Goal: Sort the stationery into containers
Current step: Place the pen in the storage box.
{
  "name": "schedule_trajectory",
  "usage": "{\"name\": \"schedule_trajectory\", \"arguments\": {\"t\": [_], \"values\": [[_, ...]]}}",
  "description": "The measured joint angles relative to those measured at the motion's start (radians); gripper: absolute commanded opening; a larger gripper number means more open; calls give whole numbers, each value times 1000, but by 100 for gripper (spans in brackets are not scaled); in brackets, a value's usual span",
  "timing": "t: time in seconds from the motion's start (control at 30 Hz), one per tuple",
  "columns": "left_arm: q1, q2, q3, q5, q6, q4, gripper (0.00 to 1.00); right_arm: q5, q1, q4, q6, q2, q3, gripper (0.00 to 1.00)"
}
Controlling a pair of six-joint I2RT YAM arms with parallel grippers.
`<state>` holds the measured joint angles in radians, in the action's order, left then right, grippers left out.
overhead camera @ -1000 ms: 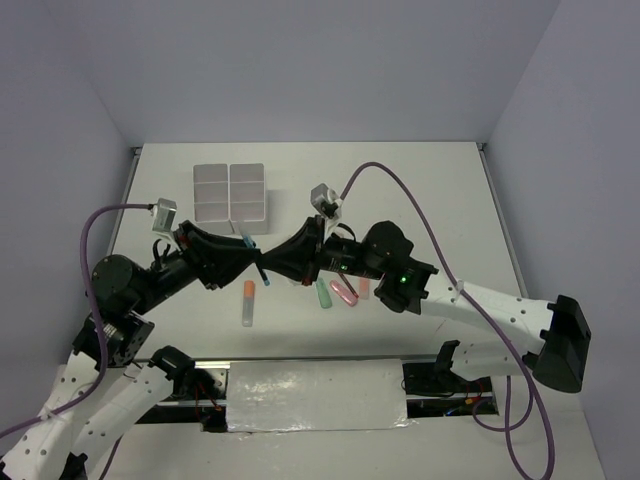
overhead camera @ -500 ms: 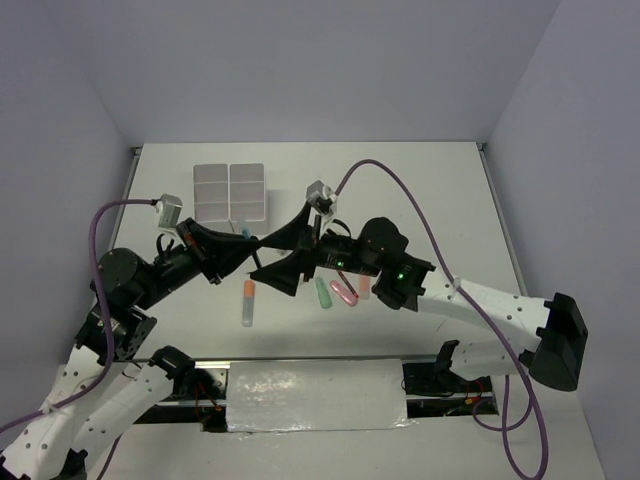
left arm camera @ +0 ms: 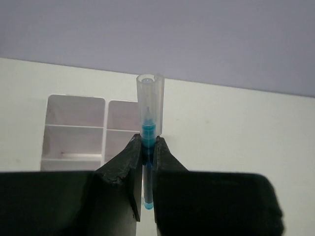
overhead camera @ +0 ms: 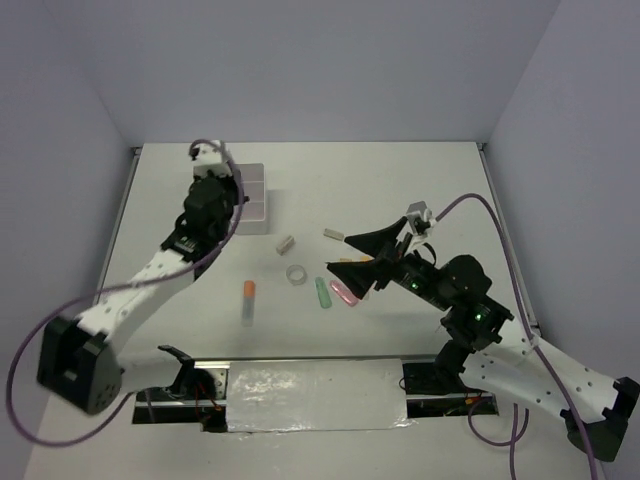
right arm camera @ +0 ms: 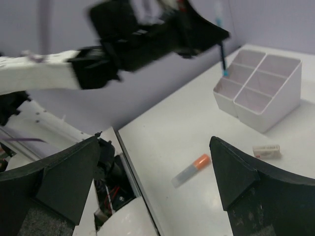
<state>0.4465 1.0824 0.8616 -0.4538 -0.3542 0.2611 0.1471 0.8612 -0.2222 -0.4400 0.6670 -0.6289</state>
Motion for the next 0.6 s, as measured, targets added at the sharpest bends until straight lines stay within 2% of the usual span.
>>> {"name": "schedule_trajectory", "arguments": {"t": [0.07,0.17,0.3,0.47,0.6], "values": [[-26,195,58,-34,82,93,0,5,0,2,3,-37,0,100],[-54,396,107,-73,187,231,0,28,0,14,5,-49,1,100],[-80,481,90,-100,272,419,0,57,0,25,10,-66,31,100],[-125,534,89,-75,271,665,0,78,0,40,23,-56,48,100],[-150,616,98,-49,264,759,0,93,0,40,42,-23,47,100]]}}
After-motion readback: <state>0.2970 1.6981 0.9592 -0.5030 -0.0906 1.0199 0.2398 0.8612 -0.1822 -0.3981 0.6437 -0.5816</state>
